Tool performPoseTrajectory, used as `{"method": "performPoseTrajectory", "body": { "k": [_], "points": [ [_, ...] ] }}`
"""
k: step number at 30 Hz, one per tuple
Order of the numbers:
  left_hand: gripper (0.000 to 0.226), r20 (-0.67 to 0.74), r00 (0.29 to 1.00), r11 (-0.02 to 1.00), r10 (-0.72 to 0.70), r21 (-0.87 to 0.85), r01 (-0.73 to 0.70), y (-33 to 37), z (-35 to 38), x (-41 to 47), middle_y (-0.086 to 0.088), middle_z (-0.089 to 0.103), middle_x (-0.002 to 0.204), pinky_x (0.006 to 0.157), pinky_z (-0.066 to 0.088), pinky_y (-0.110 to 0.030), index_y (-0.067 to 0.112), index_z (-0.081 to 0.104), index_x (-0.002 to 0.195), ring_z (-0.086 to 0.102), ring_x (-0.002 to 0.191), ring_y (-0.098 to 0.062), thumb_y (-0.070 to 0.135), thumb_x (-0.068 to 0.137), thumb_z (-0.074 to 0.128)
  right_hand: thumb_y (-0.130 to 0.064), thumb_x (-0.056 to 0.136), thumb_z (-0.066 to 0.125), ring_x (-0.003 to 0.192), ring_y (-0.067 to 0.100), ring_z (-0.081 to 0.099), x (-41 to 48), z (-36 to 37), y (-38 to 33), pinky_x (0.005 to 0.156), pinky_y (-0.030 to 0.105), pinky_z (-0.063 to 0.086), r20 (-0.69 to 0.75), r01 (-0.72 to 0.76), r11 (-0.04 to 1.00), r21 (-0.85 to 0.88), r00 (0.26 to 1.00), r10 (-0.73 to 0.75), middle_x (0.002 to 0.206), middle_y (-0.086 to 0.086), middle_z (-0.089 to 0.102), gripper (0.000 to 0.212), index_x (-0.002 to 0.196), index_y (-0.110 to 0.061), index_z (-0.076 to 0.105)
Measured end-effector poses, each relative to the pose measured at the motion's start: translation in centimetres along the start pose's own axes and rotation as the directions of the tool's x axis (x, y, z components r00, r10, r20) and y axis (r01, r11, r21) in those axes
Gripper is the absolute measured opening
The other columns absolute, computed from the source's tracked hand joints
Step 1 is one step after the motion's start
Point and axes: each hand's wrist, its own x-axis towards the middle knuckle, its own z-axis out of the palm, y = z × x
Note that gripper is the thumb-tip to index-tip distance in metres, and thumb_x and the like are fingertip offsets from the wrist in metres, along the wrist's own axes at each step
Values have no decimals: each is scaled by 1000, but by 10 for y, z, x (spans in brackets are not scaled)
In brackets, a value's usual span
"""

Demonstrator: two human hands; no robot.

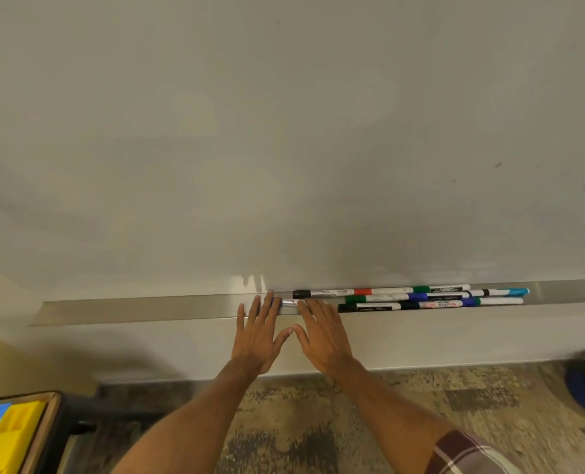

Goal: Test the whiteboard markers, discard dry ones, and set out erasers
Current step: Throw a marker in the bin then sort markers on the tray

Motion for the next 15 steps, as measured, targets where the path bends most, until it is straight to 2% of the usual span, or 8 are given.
{"method": "performPoseTrajectory", "body": {
  "k": [1,3,7,10,13,15],
  "points": [
    [82,-19,1000,1000,11,2,-11,0,0,-1,-1,4,158,117,-2,-52,22,6,151,8,146,-28,74,89,-8,-42,84,64,117,27,57,3,0,-2,99,43,44,-28,-17,1000,1,999,17,127,6,60,51,128,-17,56],
    [91,-25,999,1000,20,-4,-20,0,-3,-1,2,-15,156,115,-13,-47,24,-10,148,-8,147,-26,77,75,-27,-33,77,75,105,24,63,8,-2,-5,92,38,49,-48,-56,998,0,997,56,114,5,65,45,117,-17,63],
    [99,37,999,1000,-12,7,12,0,-11,-3,3,-29,150,115,-16,-43,25,-23,142,-14,148,-23,73,58,-44,-20,88,65,116,24,55,21,0,-6,100,35,43,-29,-27,1000,7,999,27,126,7,59,43,129,-14,54],
    [109,48,999,1000,-16,16,15,0,-11,-3,3,-26,155,117,-13,-43,23,-20,147,-14,149,-23,70,53,-48,-19,94,56,123,19,44,28,2,-6,104,30,35,-2,-19,1000,18,1000,19,132,2,50,39,133,-18,49],
    [122,75,997,1000,-20,23,18,-1,-14,-2,1,-12,162,121,-7,-44,21,-8,155,-10,150,-21,70,50,-50,-21,95,55,122,18,40,33,1,-6,104,29,31,7,-56,998,32,998,55,129,1,47,36,130,-22,51],
    [110,91,996,1000,-16,11,15,0,-20,-3,2,-3,164,121,-5,-43,20,-2,156,-4,150,-20,70,65,-39,-20,94,56,122,19,38,35,-2,-5,104,30,30,9,-66,998,20,998,66,128,1,46,34,128,-22,53]
  ]
}}
